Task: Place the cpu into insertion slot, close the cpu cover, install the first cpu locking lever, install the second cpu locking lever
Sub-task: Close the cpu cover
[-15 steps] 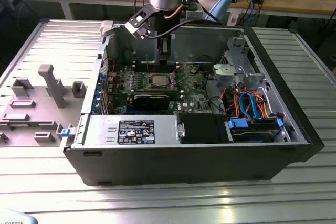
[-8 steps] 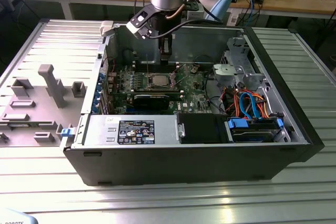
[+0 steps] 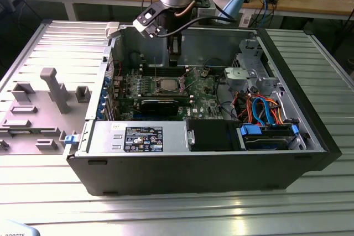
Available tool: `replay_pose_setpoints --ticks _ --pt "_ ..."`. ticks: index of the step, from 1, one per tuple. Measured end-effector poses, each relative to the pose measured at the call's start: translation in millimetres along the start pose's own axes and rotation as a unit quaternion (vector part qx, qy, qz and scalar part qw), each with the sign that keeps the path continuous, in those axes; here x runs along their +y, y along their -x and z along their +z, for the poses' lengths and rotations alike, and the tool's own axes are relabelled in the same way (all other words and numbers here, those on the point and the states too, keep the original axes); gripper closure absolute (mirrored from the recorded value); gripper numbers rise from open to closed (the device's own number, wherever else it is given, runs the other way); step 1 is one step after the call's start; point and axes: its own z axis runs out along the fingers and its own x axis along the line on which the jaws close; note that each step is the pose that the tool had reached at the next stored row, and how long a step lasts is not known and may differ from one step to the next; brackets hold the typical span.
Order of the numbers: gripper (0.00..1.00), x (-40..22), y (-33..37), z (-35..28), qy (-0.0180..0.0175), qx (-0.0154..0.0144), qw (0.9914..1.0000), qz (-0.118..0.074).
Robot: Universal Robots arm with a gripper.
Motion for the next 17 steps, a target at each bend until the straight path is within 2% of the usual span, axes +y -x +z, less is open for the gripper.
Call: replay_pose_setpoints --ticks 1,12,17 --pt "0.89 0.1 0.0 -2.0 0.0 0.0 1.0 0.0" --pt "0.89 0.5 0.0 -2.5 -0.0001 -0.0001 1.0 0.0" --pt "0.89 9.8 0.1 -2.3 -0.0002 -0.0001 1.0 0.0"
